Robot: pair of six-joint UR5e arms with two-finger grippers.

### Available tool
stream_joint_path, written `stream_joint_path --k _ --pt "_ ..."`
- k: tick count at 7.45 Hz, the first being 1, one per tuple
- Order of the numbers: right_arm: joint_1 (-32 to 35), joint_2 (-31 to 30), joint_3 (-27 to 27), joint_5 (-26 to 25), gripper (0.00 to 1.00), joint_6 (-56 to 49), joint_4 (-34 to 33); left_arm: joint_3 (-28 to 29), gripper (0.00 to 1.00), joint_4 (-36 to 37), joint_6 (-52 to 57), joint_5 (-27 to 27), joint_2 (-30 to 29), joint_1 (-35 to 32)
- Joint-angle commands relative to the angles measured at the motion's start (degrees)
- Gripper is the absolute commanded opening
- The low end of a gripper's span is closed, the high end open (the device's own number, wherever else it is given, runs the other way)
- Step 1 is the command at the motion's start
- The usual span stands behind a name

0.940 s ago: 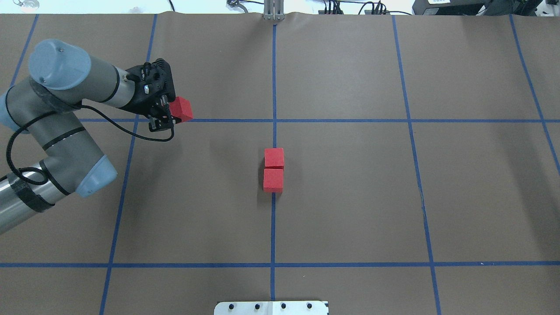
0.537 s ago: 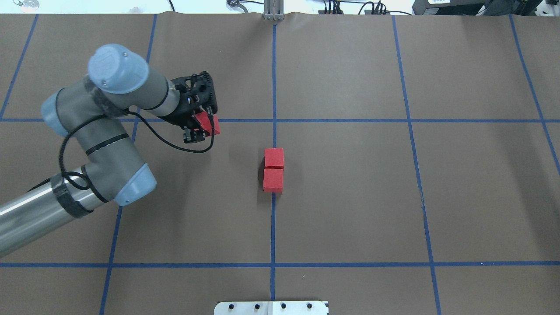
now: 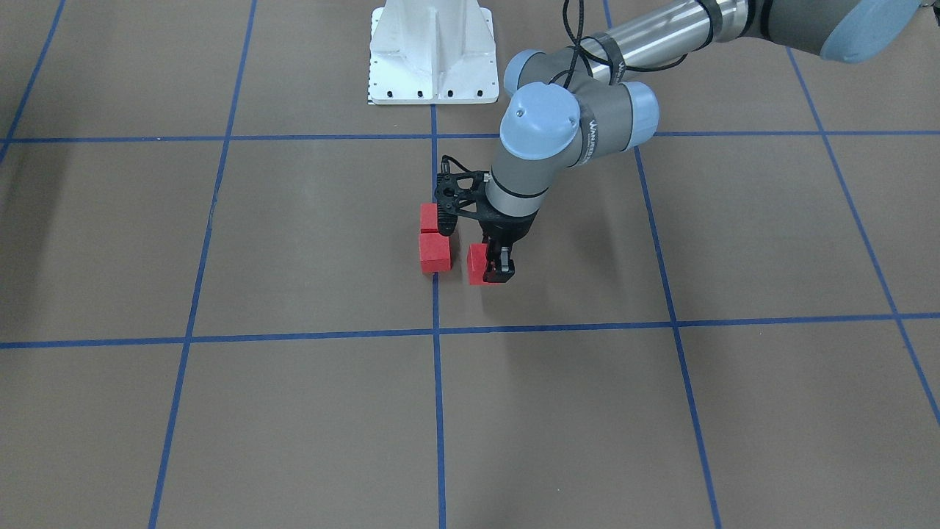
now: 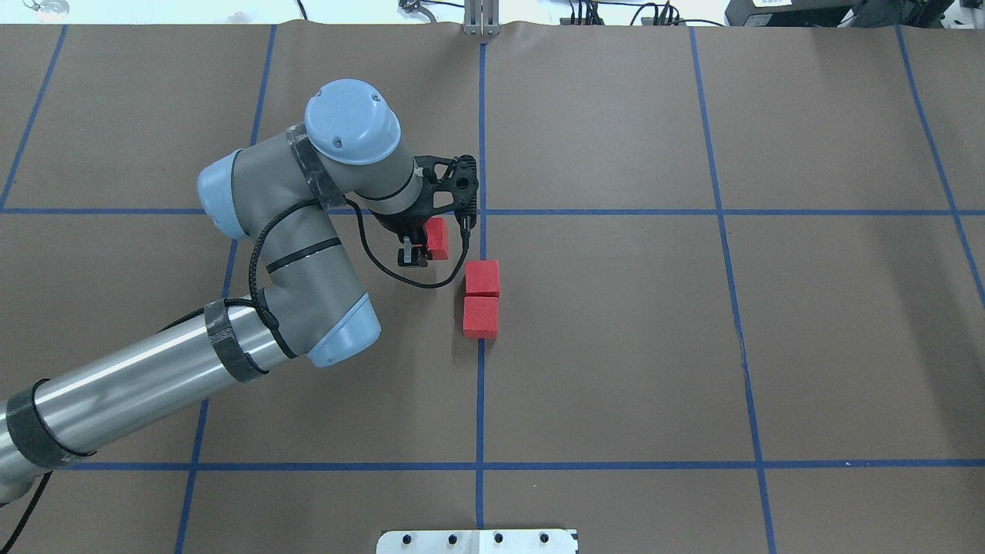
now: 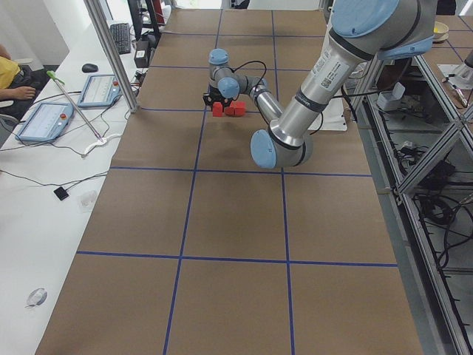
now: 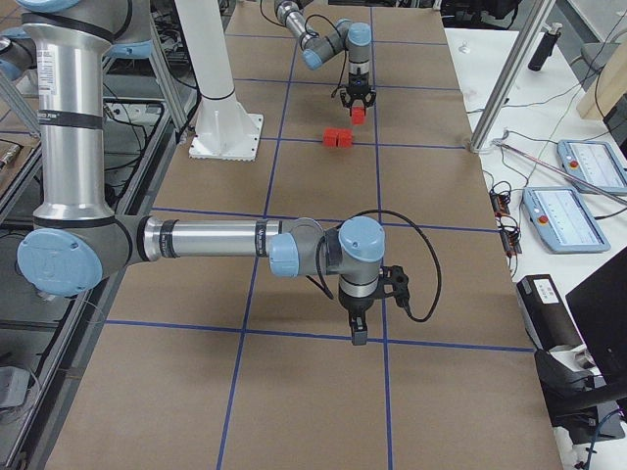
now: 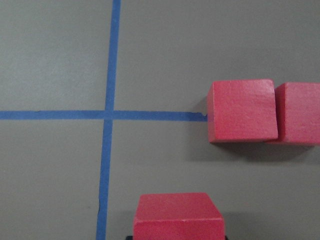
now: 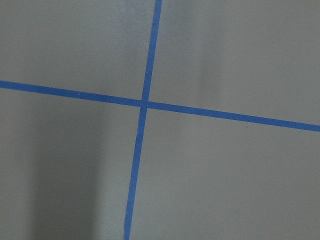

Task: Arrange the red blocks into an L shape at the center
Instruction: 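Carry the cube with the left gripper toward the two-cube column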

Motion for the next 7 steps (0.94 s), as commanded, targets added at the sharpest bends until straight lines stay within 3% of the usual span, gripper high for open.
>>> stream_joint_path --k 1,7 --pt "0.0 0.1 -0.22 0.0 0.99 0.0 0.0 1.59 0.0 0.54 0.54 0.04 -0.73 1.45" --pt "0.0 0.19 -0.31 0.0 0.99 0.0 0.0 1.15 0.0 9.33 -1.04 -0.31 -3.01 3.64"
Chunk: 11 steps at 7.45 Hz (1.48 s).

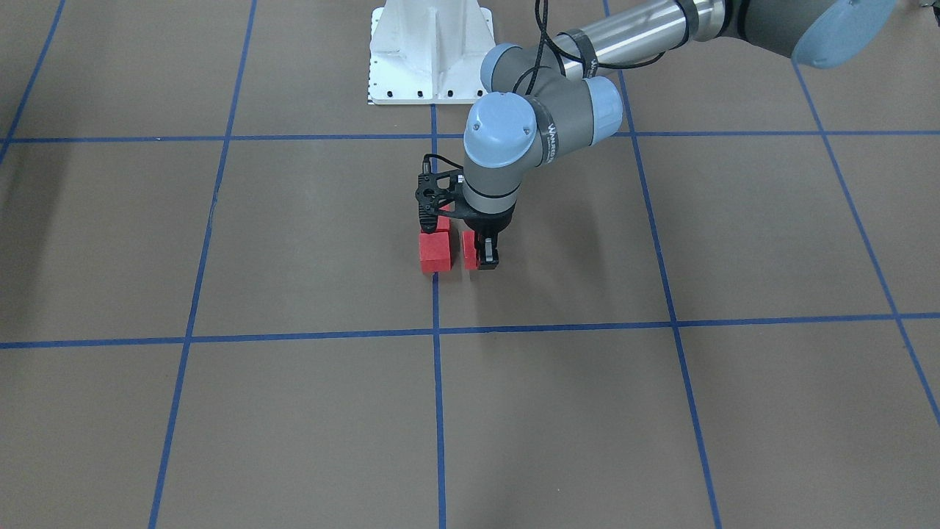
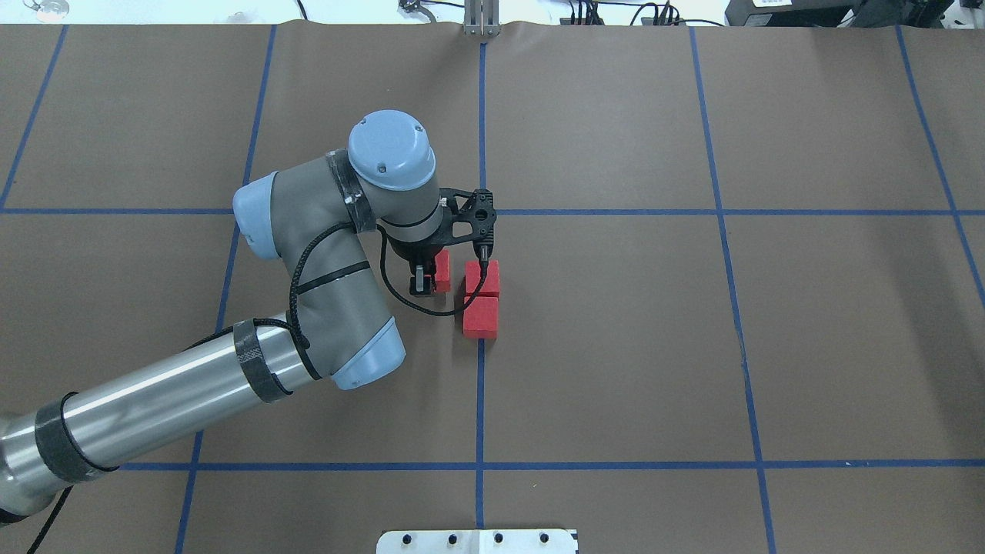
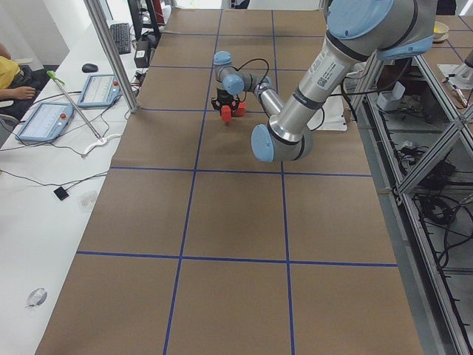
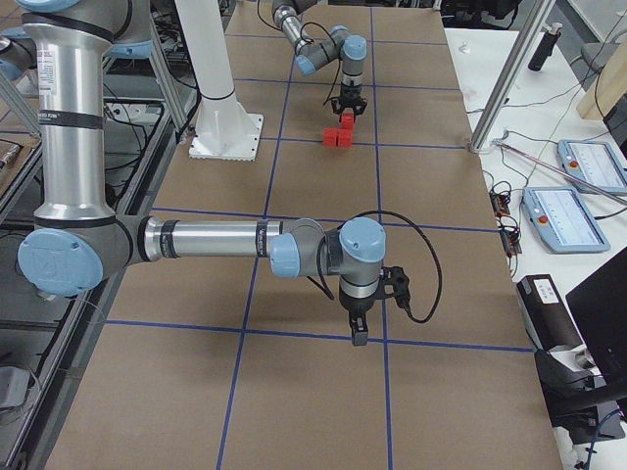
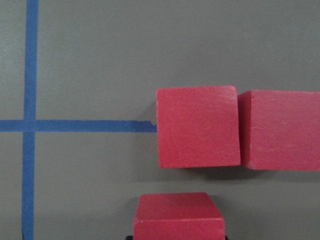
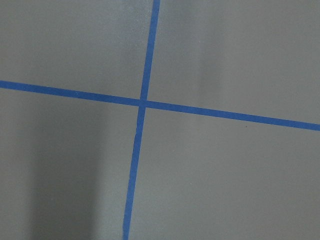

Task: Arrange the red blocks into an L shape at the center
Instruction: 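Lower the cube beside the farther cube of the column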

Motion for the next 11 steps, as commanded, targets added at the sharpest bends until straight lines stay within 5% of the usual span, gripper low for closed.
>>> stream_joint_path --k 1,11 --pt "0.0 0.0 0.0 0.0 0.99 0.0 0.0 0.37 0.0 0.66 -1.69 0.07 -0.68 1.34" --pt "0.0 0.09 0.0 0.0 0.99 0.0 0.0 0.46 0.15 0.39 -2.05 0.07 -1.12 1.61"
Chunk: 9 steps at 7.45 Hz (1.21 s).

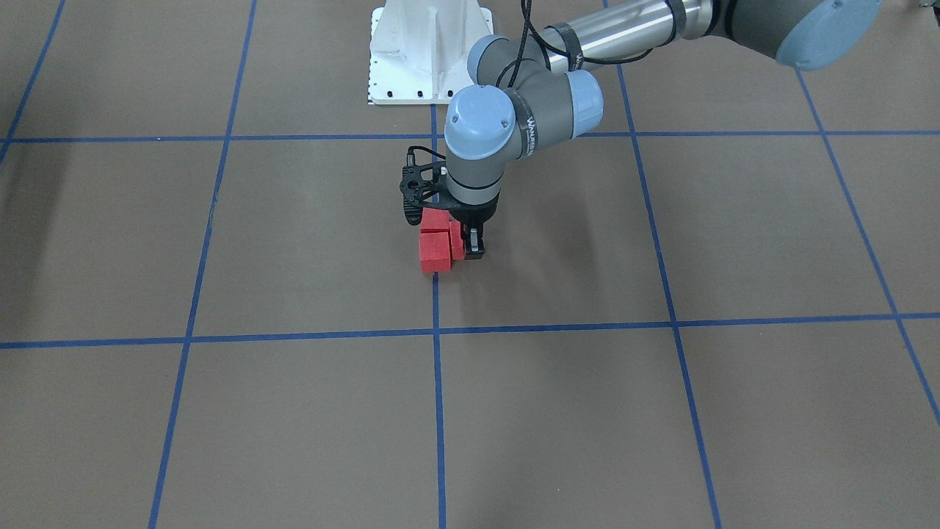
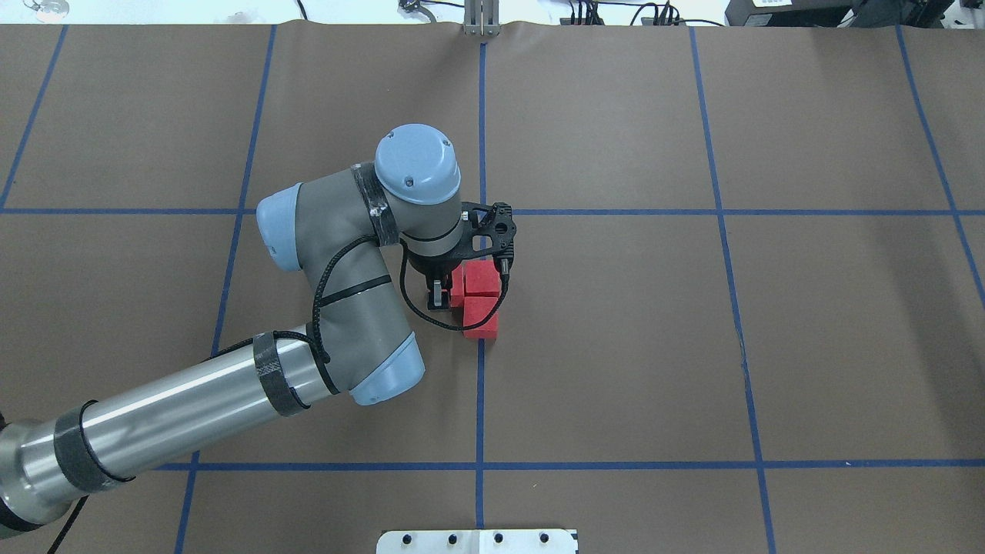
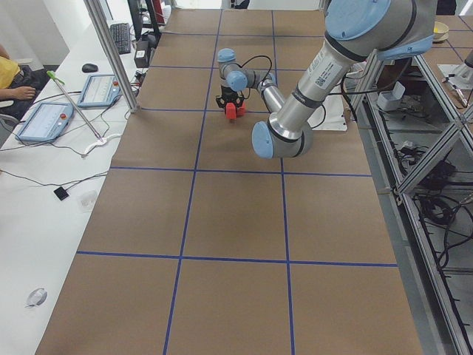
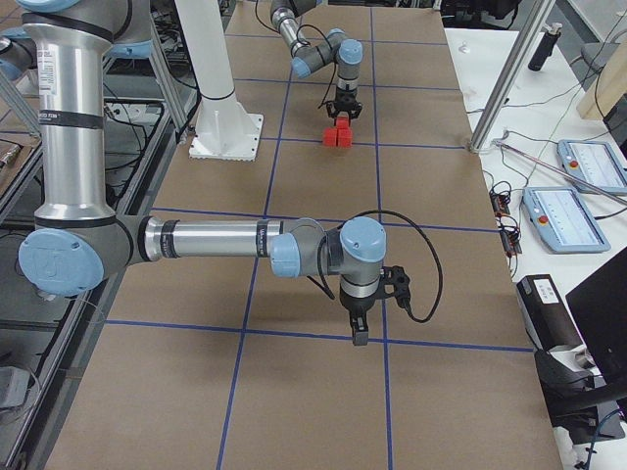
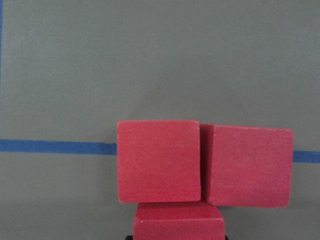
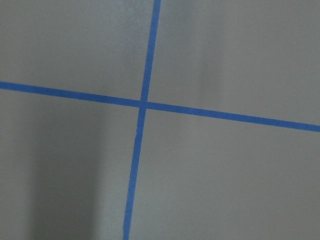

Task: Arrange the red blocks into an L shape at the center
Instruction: 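Lower the cube beside the farther cube of the column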

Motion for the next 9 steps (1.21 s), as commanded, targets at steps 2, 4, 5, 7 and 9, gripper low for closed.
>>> stream_joint_path --k 2,4,5,7,9 --pt "0.0 0.0 0.0 0.0 0.99 0.0 0.0 0.2 0.17 0.0 -0.04 0.01 0.02 0.03" --pt "0.0 0.0 0.0 0.0 0.99 0.0 0.0 0.29 0.18 0.0 0.05 0.09 0.02 0.03" --pt "0.0 0.0 0.0 0.0 0.99 0.0 0.0 0.29 0.18 -0.09 0.05 0.09 0.02 0.03" --pt "0.0 0.0 0.0 0.0 0.99 0.0 0.0 0.65 0.22 -0.17 0.05 0.09 -0.06 0.12" --pt "0.0 0.0 0.0 0.0 0.99 0.0 0.0 0.82 0.26 -1.83 -3.17 0.09 0.02 0.29"
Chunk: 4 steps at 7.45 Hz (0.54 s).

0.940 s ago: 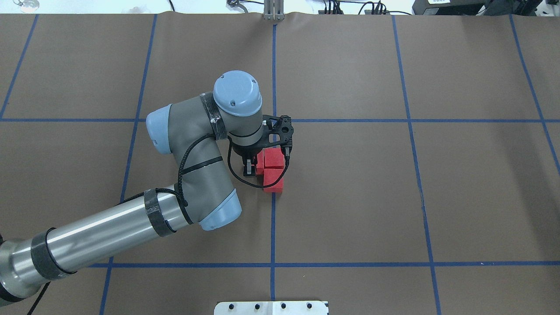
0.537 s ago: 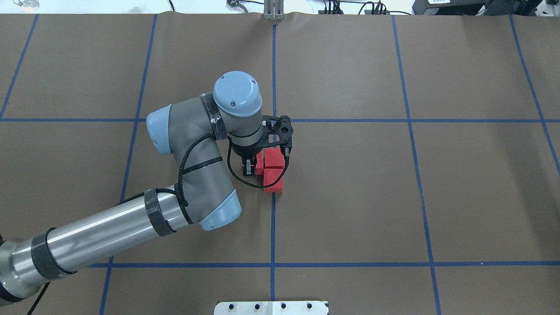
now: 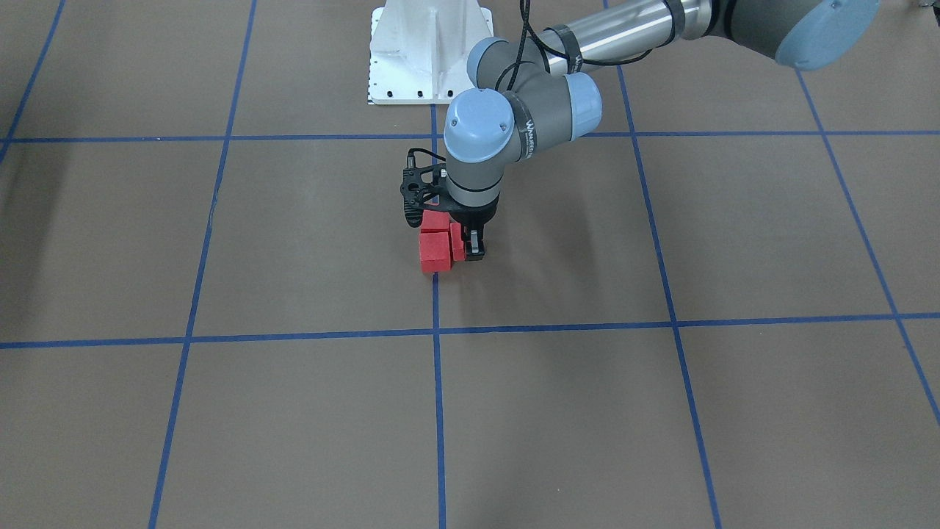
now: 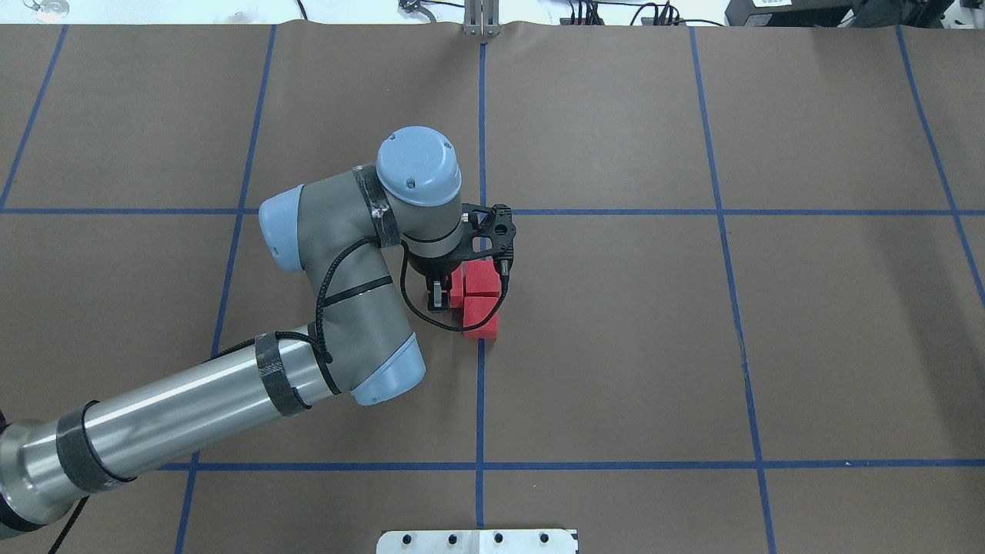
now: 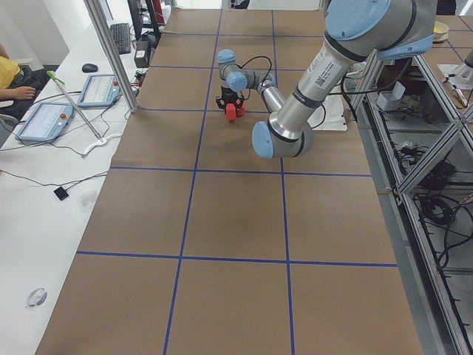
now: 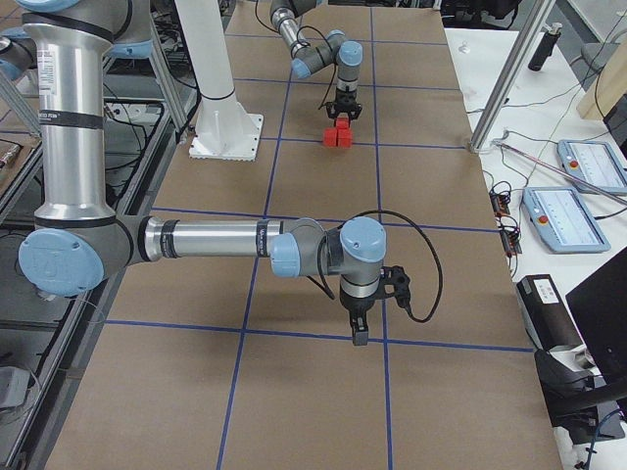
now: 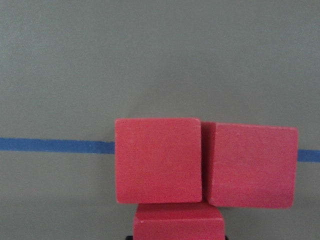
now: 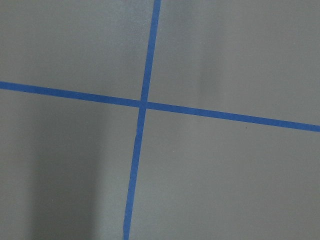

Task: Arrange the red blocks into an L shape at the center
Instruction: 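Lower the cube beside the farther cube of the column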

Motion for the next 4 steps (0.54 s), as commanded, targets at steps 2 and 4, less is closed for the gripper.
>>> stream_joint_path --k 2,4 --pt "0.0 0.0 0.0 -0.09 0.99 0.0 0.0 2.69 0.29 -5.32 -3.9 0.0 -0.02 0.29" --pt "0.0 0.0 -0.09 0.0 0.99 0.0 0.0 2.61 0.32 -5.33 -3.9 0.0 -0.02 0.29"
